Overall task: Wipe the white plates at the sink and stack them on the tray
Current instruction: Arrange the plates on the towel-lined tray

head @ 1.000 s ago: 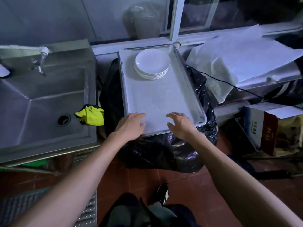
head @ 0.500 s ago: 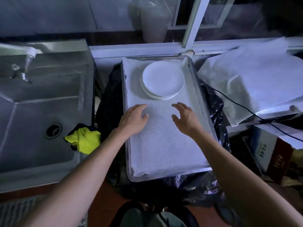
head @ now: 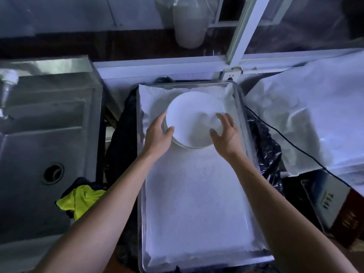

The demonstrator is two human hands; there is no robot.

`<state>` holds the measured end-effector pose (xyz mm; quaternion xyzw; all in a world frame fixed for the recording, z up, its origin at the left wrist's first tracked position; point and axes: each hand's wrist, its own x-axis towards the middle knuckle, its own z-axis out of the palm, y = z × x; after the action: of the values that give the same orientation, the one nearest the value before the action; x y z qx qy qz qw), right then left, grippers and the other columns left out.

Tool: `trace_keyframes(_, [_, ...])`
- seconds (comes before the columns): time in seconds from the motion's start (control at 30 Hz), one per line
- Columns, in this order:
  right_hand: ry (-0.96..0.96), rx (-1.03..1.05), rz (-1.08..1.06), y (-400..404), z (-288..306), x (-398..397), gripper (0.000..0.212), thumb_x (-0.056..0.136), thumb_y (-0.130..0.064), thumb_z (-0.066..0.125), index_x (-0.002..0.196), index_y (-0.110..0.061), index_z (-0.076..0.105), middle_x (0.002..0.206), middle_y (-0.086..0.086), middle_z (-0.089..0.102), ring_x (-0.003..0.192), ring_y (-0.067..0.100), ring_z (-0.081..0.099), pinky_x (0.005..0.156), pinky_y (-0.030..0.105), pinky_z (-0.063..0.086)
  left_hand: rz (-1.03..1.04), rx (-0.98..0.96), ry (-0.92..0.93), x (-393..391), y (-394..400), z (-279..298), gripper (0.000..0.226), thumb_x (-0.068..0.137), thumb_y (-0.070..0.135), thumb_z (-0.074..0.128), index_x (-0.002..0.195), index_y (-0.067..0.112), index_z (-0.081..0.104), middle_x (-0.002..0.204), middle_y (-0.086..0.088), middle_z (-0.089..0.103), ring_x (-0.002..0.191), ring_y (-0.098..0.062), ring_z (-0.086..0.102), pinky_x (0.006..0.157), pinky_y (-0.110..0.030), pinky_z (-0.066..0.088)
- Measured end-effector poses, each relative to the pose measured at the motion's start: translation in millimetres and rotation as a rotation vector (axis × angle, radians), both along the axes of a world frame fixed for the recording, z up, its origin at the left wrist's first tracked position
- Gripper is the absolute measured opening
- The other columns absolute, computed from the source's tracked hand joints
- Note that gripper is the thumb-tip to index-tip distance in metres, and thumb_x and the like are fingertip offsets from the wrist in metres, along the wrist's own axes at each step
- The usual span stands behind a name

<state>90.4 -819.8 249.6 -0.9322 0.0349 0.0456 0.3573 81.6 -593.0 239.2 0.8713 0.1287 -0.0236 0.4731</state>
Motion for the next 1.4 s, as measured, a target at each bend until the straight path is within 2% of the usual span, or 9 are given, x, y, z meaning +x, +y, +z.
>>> trace_keyframes(0.13, [0.023,0.143,-0.079,-3,-15,27,0.062,0.095,-0.018,0.062,0.152,-0.018,0.039,0.163,0.016,0.025,0.148,0.034,0.030,0.117,0.043,0.031,0.121,-0.167,0.014,21,-18,-11,0.059,0.095,0.020,0.062,0.151,0.025,0.045,0.151,0.010,0.049,0.124,0.005,0.047,0.103,-0.008,0.035])
trace_keyframes(0.27, [-0.002,0.289,-0.126,-7,-30,44,0.063,0.095,-0.019,0.060,0.153,-0.022,0.036,0.153,0.008,0.045,0.137,0.028,0.045,0.113,0.044,0.040,0.239,-0.308,-0.065,29,-34,-27,0.060,0.094,0.014,0.062,0.151,0.026,0.045,0.141,0.024,0.051,0.110,0.029,0.046,0.084,0.007,0.033])
trace_keyframes(0.43, [-0.012,0.428,-0.185,-6,-42,53,0.067,0.089,-0.024,0.064,0.150,-0.035,0.039,0.127,-0.028,0.055,0.115,0.008,0.056,0.097,0.029,0.049,0.355,-0.397,-0.140,32,-46,-40,0.063,0.088,0.009,0.063,0.145,0.034,0.051,0.137,0.034,0.052,0.127,0.017,0.045,0.092,0.000,0.036])
trace_keyframes(0.57, [0.012,0.545,-0.245,-5,-46,58,0.068,0.087,-0.018,0.069,0.145,-0.043,0.044,0.123,-0.024,0.060,0.109,-0.003,0.060,0.087,0.010,0.047,0.420,-0.415,-0.181,36,-51,-45,0.063,0.084,0.011,0.065,0.142,0.034,0.055,0.136,0.031,0.056,0.128,0.010,0.049,0.098,-0.009,0.040])
trace_keyframes(0.7, [0.013,0.612,-0.292,-1,-47,57,0.067,0.087,-0.013,0.069,0.143,-0.044,0.047,0.117,-0.038,0.058,0.112,-0.006,0.057,0.090,0.013,0.048,0.440,-0.415,-0.213,36,-55,-45,0.067,0.078,0.010,0.063,0.140,0.034,0.057,0.137,0.024,0.059,0.127,0.005,0.052,0.097,-0.012,0.043])
trace_keyframes(0.9, [0.014,0.648,-0.303,1,-44,54,0.067,0.086,-0.011,0.068,0.142,-0.041,0.049,0.118,-0.034,0.058,0.111,0.000,0.058,0.094,0.028,0.052,0.459,-0.456,-0.237,33,-57,-45,0.069,0.077,0.006,0.062,0.140,0.033,0.057,0.140,0.015,0.060,0.130,-0.006,0.054,0.109,-0.038,0.047])
trace_keyframes(0.97, [0.009,0.641,-0.310,1,-43,51,0.067,0.085,-0.012,0.068,0.143,-0.040,0.049,0.116,-0.035,0.059,0.109,-0.007,0.058,0.092,0.024,0.050,0.459,-0.474,-0.244,29,-59,-45,0.069,0.076,0.007,0.062,0.140,0.033,0.057,0.140,0.015,0.060,0.130,-0.006,0.054,0.108,-0.034,0.046])
trace_keyframes(1.13, [-0.005,0.648,-0.309,0,-42,40,0.066,0.086,-0.010,0.065,0.145,-0.036,0.048,0.133,-0.016,0.060,0.120,0.006,0.058,0.105,0.034,0.050,0.427,-0.475,-0.276,21,-60,-46,0.070,0.077,0.007,0.061,0.143,0.026,0.055,0.141,0.020,0.058,0.132,0.002,0.050,0.100,-0.010,0.041])
trace_keyframes(1.4, [0.003,0.659,-0.371,-1,-40,24,0.066,0.087,-0.006,0.065,0.144,-0.035,0.050,0.127,-0.017,0.064,0.115,0.001,0.061,0.100,0.023,0.050,0.386,-0.473,-0.274,7,-63,-38,0.068,0.079,0.008,0.060,0.145,0.023,0.053,0.146,0.016,0.055,0.137,-0.002,0.046,0.112,-0.025,0.042])
